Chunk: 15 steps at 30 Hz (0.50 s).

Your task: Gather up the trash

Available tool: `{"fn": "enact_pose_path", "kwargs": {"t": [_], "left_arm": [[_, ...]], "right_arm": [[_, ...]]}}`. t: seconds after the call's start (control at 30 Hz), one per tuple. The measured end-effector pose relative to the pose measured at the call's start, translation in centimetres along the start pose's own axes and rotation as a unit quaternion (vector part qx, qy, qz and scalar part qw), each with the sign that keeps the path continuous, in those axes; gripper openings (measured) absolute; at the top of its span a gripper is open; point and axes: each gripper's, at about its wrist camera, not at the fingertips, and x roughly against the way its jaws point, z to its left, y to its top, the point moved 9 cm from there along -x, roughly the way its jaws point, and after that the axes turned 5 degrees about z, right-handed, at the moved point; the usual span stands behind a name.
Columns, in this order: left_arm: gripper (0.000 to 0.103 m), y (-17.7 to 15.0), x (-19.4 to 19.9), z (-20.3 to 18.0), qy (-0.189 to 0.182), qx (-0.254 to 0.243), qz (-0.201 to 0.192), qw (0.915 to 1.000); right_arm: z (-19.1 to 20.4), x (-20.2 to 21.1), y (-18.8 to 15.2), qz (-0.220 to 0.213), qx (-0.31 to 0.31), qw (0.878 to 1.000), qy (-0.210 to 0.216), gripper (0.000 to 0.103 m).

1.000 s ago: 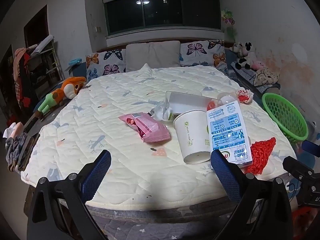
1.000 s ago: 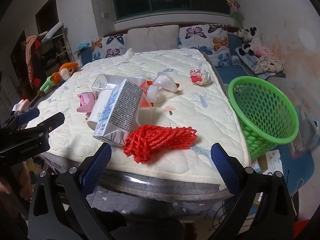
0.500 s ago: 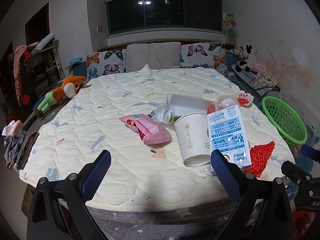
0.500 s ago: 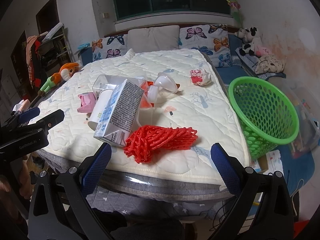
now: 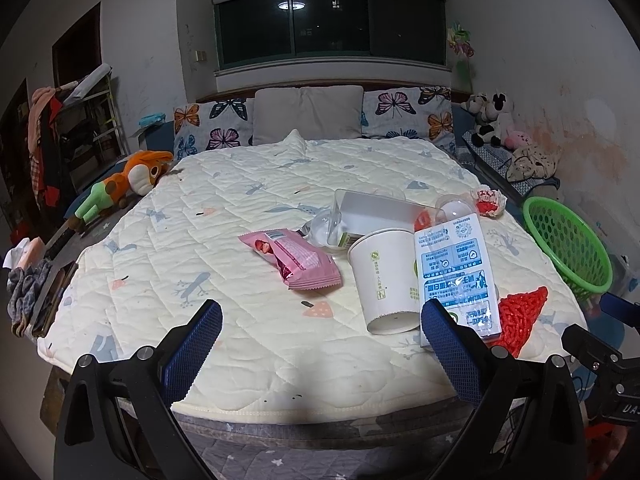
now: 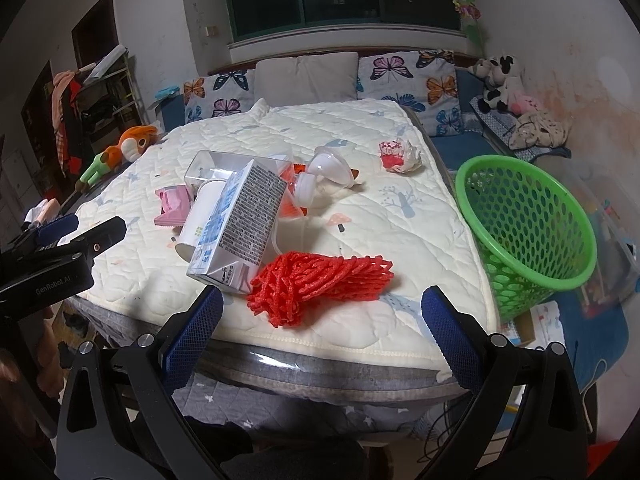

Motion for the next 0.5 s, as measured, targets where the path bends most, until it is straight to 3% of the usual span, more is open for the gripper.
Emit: {"fn": "enact_pose_path", "kwargs": {"t": [0.5], "left_arm": [[0.097,0.3,0.1,1.0,0.003,0.009,0.001,1.0000]], "right_arm": [[-0.1,0.1,0.1,-0.001,0.001,1.000,-0.002,0.099]]}}
